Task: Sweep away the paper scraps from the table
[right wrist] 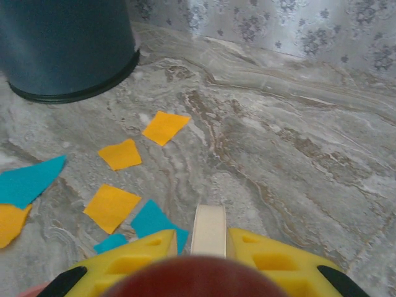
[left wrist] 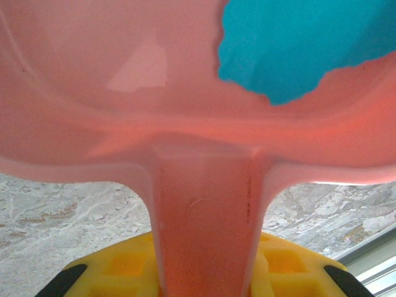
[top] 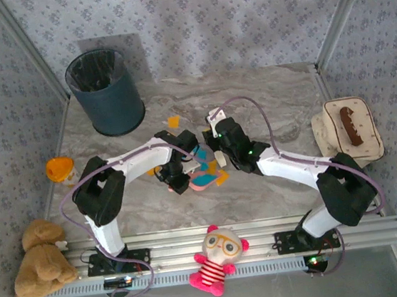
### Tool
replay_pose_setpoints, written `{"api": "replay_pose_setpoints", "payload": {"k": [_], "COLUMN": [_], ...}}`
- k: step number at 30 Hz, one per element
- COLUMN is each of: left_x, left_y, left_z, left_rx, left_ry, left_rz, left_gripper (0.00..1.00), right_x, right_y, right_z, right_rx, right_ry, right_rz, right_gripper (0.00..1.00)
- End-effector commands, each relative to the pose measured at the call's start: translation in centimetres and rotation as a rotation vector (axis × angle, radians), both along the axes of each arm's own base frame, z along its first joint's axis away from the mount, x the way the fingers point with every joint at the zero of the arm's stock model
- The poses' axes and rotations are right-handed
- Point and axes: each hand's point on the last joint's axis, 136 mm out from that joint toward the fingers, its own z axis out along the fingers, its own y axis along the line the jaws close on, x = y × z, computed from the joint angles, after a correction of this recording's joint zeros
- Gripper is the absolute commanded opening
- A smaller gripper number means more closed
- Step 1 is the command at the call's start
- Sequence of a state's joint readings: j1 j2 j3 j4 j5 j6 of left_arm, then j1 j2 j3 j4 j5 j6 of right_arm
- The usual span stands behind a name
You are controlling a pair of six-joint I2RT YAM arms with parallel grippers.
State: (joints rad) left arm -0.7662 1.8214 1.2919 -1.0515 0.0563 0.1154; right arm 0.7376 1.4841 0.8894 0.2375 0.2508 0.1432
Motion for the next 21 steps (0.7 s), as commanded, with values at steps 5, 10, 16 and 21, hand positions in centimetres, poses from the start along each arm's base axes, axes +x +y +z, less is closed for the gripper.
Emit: {"api": "replay_pose_setpoints", "payload": {"k": [5, 10, 16, 21], "left_x": [0.2, 0.7, 0.7, 0.8], "left_y": [-0.3, -0.3, -0.1, 0.0], "left_z": [-0.2, 0.0, 0.9, 1.7], "left_rx": [0.006, 0.009, -0.004, -0.038], "left_ry": [0.001, -0.030, -0.056, -0.101], "left_rz": [-0.011, -0.006, -0.007, 0.002], "left_gripper": [0.00, 0.00, 0.00, 0.00], "right_x": [-0.3, -0.4, -0.7, -1.3], "right_y": [2.8, 2.2, 0.9, -0.4], "right_z": [3.2, 4.1, 5.8, 7.2], "right_rx": [0.116, 0.112, 0.108, 0.121], "right_ry": [-0.032, -0.057, -0.100, -0.131], "right_rz": [0.095, 0.078, 0.037, 0.006], "right_gripper": [0.00, 0.00, 0.00, 0.00]}}
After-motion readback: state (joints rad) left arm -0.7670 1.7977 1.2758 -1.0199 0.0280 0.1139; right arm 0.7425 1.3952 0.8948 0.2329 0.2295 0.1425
